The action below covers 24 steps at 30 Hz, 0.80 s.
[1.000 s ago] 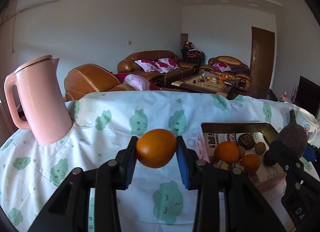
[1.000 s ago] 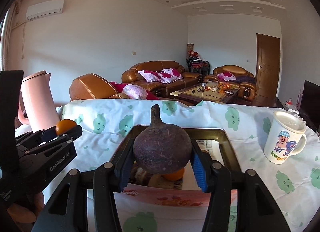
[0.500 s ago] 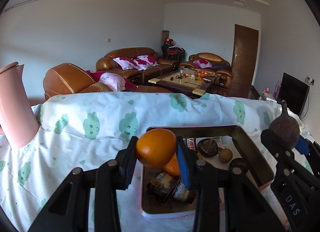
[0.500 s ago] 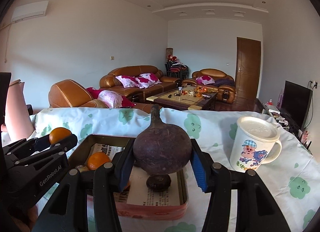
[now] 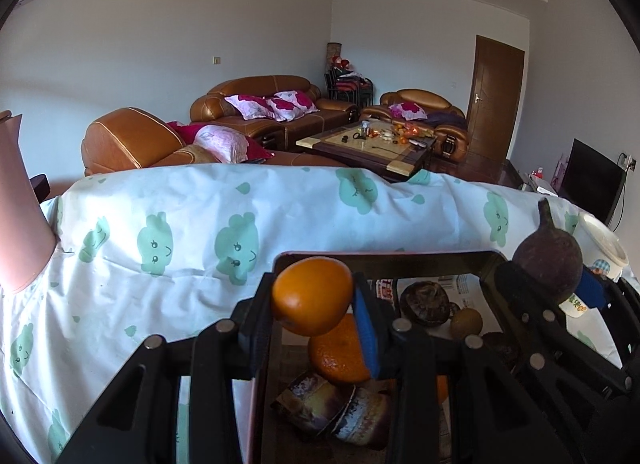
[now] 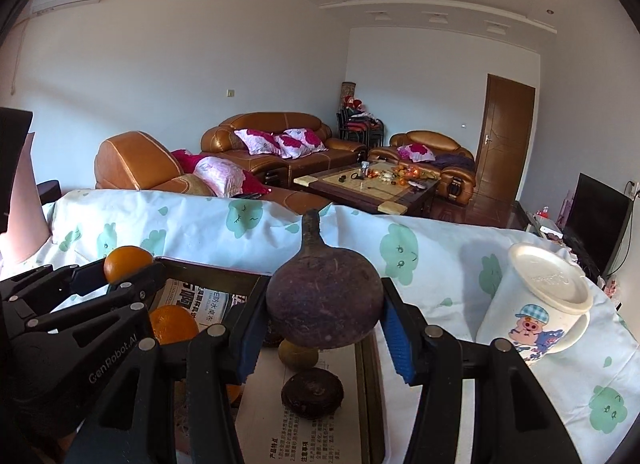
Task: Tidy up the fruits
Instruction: 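Carry the mangosteen and the orange over the tin tray with both tools, then open the right tool to drop the mangosteen while the left tool drops the orange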
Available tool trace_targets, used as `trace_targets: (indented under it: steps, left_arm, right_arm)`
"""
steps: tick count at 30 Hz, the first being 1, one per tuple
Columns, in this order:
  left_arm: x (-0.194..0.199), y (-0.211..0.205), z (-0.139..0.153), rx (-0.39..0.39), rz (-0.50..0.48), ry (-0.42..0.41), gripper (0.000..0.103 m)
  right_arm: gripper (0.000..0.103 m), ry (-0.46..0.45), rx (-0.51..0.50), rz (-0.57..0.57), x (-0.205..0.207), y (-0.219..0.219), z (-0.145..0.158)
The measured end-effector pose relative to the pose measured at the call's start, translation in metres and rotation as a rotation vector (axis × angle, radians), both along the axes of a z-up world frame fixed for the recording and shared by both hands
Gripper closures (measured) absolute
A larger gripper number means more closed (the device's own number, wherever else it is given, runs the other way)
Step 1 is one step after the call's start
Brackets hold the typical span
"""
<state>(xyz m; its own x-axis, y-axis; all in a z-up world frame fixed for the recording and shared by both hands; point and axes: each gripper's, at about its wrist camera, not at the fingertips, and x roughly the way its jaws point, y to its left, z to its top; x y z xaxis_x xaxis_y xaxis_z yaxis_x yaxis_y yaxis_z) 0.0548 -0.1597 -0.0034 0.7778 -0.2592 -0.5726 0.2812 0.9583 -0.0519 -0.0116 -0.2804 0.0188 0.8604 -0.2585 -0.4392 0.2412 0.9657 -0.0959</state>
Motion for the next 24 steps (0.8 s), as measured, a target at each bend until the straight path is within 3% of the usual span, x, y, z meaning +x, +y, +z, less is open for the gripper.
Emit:
trace_targets:
  steps: [12, 19, 21, 24]
  left_arm:
    - [0.001, 0.011, -0.004, -0.013, 0.023, 0.035, 0.065]
    - [-0.004, 0.014, -0.003, -0.001, 0.04, 0.027, 0.064]
    - [-0.006, 0.014, -0.002, 0.007, 0.051, 0.018, 0.061]
    - [-0.014, 0.015, 0.002, 0.031, 0.075, -0.03, 0.046]
  right_arm:
    - [0.048, 0.168, 0.211, 0.261, 0.032, -0.01, -0.021]
    - [0.048, 0.219, 0.261, 0.325, 0.038, -0.007, -0.028]
    - [0.048, 0.213, 0.251, 0.317, 0.036, -0.006, -0.027]
    - [0.047, 0.189, 0.247, 0.303, 0.028, -0.009, -0.024]
